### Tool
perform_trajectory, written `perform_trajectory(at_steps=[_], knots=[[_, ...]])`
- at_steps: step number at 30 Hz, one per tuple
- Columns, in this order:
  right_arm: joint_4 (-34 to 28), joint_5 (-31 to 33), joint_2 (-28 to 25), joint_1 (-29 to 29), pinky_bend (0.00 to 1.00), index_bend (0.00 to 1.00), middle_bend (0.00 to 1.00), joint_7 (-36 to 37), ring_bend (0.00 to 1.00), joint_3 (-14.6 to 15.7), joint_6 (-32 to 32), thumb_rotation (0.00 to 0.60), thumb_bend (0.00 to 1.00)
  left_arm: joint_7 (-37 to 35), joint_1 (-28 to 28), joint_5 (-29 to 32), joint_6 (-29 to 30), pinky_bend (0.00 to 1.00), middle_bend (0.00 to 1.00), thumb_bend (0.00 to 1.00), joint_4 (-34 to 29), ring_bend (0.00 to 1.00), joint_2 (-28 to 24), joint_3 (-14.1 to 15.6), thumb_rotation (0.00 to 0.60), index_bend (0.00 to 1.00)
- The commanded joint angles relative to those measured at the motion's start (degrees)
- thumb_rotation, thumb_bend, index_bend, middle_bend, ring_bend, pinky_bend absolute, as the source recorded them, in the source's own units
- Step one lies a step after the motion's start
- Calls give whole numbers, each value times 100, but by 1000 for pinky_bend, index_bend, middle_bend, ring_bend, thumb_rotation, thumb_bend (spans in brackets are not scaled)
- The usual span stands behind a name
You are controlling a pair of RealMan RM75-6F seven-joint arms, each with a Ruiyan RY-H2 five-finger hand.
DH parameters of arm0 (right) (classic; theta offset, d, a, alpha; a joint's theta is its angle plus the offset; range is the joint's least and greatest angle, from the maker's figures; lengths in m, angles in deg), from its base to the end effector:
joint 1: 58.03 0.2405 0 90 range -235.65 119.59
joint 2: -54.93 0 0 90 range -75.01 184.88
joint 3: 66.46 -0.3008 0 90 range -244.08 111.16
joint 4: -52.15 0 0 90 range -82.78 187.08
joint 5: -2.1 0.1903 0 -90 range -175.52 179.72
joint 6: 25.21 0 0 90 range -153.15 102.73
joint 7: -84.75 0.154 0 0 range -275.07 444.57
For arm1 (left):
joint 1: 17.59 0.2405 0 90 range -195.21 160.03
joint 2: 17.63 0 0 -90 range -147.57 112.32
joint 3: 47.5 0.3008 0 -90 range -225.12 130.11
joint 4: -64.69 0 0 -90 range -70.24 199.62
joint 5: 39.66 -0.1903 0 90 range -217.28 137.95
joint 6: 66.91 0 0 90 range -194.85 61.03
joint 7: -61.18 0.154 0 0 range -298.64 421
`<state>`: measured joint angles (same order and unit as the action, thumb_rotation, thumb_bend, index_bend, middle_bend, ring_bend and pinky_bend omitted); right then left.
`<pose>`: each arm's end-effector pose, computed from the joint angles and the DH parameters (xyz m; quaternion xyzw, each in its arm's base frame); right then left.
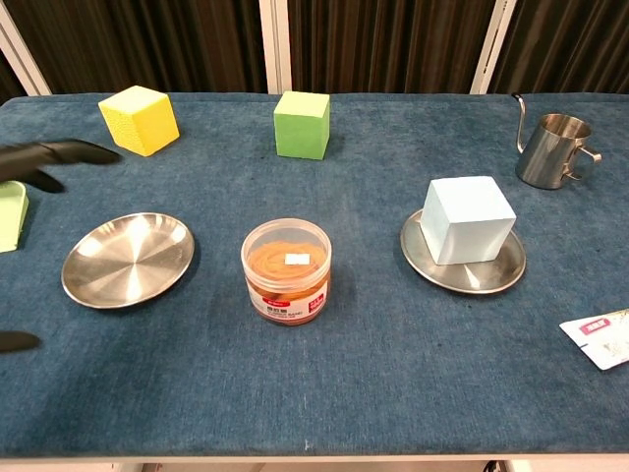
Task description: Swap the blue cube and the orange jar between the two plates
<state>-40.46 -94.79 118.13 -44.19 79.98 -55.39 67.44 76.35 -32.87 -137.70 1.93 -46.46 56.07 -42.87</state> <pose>-0.3011 -0.1925 0.1783 0.7069 -0.2985 0.4051 0.4970 -0.2094 0.1856 0.0713 -0.7417 -0.3994 -0.4271 0.3285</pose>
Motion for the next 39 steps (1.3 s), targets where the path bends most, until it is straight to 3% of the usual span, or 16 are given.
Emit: perform_trajectory(at_steps=[1, 5, 8, 16, 21, 24, 27, 31, 34, 39], knots=[[587, -175, 104, -649, 0, 0, 0, 461, 0, 180, 603, 408, 43, 899, -310, 294, -604, 139, 14, 36, -7, 0, 852, -238, 600, 10], [1003, -115, 198, -884, 0, 0, 0, 983, 0, 130, 699, 412, 43, 2030, -724, 1086, -1143, 128, 14, 43, 453, 0, 2083, -794, 600, 10], [1084, -76, 122, -923, 0, 0, 0, 1223, 0, 72, 646, 410, 43, 2562, -947, 1588, -1284, 121, 14, 51, 847, 0, 2741, -1053, 600, 10], [1199, -133, -47, -985, 0, 0, 0, 1792, 0, -9, 526, 413, 63, 3407, -1355, 2379, -1176, 100, 14, 61, 1670, 0, 3676, -1441, 600, 10], [1199, -244, -88, -1008, 0, 0, 0, 1853, 0, -49, 464, 415, 62, 3716, -1495, 2962, -1048, 106, 25, 102, 1914, 2, 3873, -1607, 600, 67], [1184, -278, -111, -1024, 0, 0, 0, 1865, 0, -78, 425, 416, 62, 3852, -1499, 3137, -834, 211, 97, 177, 1887, 77, 3875, -1597, 600, 175], [1168, -277, -113, -1031, 0, 0, 0, 1860, 0, -113, 349, 420, 62, 3877, -1492, 3047, -593, 449, 275, 292, 1859, 277, 3835, -1510, 600, 334], [1124, -287, -109, -1034, 0, 0, 0, 1781, 0, -149, 239, 422, 62, 3759, -1459, 3004, -400, 625, 436, 372, 1721, 447, 3762, -1413, 600, 430], [1088, -290, -105, -1033, 0, 0, 0, 1729, 0, -176, 156, 423, 63, 3632, -1455, 2745, -189, 696, 518, 456, 1637, 531, 3703, -1351, 600, 491], [1031, -292, -122, -1038, 0, 0, 0, 1696, 0, -210, 43, 424, 64, 3454, -1358, 2267, 260, 731, 552, 497, 1118, 571, 3264, -1318, 600, 529]])
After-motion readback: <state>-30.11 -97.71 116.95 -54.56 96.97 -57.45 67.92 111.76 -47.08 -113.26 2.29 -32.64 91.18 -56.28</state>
